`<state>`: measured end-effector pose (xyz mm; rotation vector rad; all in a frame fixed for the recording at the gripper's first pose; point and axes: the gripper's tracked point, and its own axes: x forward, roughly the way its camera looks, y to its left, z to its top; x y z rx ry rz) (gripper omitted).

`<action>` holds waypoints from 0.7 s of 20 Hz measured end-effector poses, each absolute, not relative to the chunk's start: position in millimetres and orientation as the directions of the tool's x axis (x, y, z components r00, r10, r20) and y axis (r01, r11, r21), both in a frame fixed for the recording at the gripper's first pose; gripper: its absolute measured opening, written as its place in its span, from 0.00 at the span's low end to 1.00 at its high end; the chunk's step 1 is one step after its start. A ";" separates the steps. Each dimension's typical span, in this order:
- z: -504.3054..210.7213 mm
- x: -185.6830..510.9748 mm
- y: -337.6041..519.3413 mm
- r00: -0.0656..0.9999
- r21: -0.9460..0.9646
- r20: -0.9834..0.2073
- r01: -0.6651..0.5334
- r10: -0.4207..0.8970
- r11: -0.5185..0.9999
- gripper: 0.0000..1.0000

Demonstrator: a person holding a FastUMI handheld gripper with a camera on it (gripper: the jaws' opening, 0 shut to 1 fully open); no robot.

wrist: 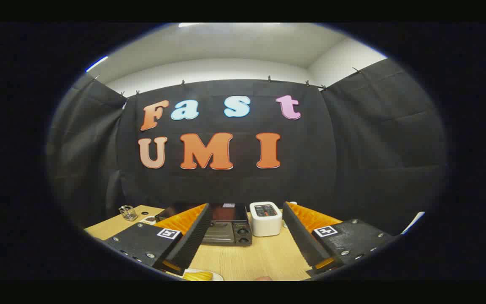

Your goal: Open the toaster oven, put the food inside, and close the toaster oven door.

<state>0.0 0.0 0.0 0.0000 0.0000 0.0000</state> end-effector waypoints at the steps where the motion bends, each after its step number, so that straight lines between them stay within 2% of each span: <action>1: 3.0 -3.2 1.6 1.000 0.008 0.009 0.003 -0.004 1.000 0.99; 6: 1.5 -15.6 22.3 0.999 0.030 -0.001 -0.045 0.045 0.999 0.99; 14: -12.2 1.7 58.7 0.996 -0.007 -0.020 -0.092 0.092 0.996 0.99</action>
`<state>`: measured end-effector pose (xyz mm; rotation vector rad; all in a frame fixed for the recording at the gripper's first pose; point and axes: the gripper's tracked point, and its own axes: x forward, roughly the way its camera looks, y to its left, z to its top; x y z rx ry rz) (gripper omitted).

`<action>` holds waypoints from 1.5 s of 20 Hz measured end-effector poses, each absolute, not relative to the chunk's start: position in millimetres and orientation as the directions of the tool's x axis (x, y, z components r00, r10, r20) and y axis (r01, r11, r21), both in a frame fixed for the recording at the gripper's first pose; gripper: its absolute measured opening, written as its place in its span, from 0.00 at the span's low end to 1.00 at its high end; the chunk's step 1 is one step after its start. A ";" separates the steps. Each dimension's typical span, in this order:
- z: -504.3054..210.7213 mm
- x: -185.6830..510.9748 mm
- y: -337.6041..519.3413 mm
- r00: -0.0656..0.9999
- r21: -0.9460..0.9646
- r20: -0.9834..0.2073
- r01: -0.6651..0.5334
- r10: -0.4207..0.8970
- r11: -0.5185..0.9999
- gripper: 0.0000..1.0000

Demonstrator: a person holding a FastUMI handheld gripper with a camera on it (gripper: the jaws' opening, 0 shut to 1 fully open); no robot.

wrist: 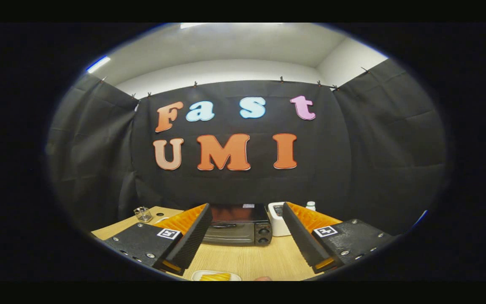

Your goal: Open the toaster oven, put the food inside, and close the toaster oven door.

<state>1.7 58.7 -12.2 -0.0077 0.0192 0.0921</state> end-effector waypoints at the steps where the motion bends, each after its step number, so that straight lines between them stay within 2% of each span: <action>1: -15.2 5.2 63.5 0.995 -0.014 -0.026 -0.096 0.096 0.995 0.99; 15: -64.9 60.0 110.0 0.984 -0.047 -0.130 -0.125 0.118 0.991 0.99; 24: -143.9 137.2 143.5 0.934 -0.012 -0.335 -0.136 0.125 0.991 0.99; 30: -186.1 192.0 150.2 0.888 -0.048 -0.455 -0.101 0.069 0.994 0.99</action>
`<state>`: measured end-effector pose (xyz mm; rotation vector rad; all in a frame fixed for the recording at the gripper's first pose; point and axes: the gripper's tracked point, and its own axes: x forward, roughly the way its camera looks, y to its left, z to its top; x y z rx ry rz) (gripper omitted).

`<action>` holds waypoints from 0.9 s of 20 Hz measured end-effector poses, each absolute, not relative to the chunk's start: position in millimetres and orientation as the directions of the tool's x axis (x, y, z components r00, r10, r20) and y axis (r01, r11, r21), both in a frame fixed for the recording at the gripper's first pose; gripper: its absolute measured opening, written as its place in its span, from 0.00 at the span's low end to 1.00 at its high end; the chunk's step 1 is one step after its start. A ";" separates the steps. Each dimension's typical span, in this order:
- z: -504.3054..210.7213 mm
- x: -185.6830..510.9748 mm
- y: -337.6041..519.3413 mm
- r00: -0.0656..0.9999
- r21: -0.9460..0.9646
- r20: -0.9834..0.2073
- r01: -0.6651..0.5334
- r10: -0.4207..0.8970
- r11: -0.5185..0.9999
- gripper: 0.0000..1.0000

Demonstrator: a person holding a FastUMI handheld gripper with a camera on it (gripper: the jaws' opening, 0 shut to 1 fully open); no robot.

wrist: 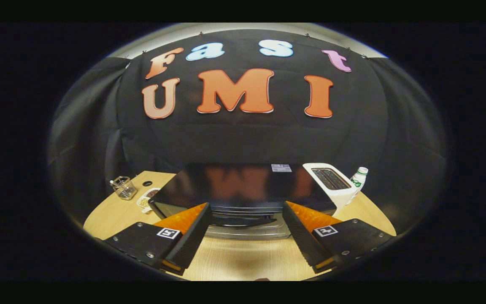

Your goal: Open the toaster oven, put the food inside, and close the toaster oven door.

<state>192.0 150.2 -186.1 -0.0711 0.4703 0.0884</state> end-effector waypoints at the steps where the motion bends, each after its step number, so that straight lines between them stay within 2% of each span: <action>1: -191.0 195.4 151.5 0.880 -0.041 -0.470 -0.099 0.068 0.994 0.99; 4: -202.9 201.7 160.7 0.860 -0.009 -0.503 -0.109 0.089 0.994 0.99; 7: -201.8 206.1 164.0 0.869 -0.057 -0.488 -0.127 0.083 0.990 0.99; 18: -202.2 179.2 163.1 0.867 -0.037 -0.489 -0.132 0.098 0.991 1.00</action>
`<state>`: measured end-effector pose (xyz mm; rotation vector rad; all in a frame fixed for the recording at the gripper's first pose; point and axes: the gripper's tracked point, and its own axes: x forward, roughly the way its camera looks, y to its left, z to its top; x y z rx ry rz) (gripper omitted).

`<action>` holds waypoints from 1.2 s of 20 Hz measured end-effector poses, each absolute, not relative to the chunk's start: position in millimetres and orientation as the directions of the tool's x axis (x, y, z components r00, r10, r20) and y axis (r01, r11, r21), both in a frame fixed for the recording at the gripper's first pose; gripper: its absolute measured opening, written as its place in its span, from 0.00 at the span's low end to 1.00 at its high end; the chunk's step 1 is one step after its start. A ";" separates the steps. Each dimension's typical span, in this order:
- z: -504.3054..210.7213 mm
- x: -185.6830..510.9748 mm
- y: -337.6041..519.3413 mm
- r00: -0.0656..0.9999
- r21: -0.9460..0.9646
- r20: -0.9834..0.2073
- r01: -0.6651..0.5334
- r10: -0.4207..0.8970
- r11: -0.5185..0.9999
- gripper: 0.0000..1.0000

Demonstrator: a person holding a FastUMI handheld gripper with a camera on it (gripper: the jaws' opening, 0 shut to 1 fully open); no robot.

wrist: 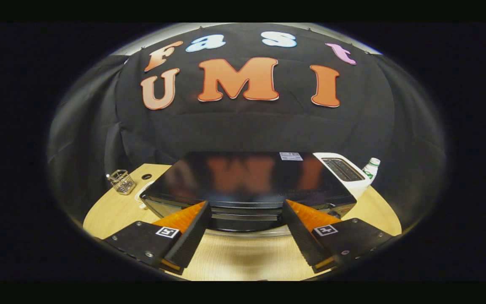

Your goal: Open the toaster oven, put the food inside, and close the toaster oven door.

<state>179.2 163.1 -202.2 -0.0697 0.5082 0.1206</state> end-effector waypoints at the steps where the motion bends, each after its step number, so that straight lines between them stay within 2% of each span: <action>1: -201.9 172.4 162.5 0.867 -0.042 -0.488 -0.137 0.100 0.990 1.00; 13: -248.0 81.0 155.2 0.816 -0.019 -0.549 -0.229 0.181 0.973 1.00; 24: -328.1 35.4 149.0 0.773 0.032 -0.605 -0.216 0.191 0.976 1.00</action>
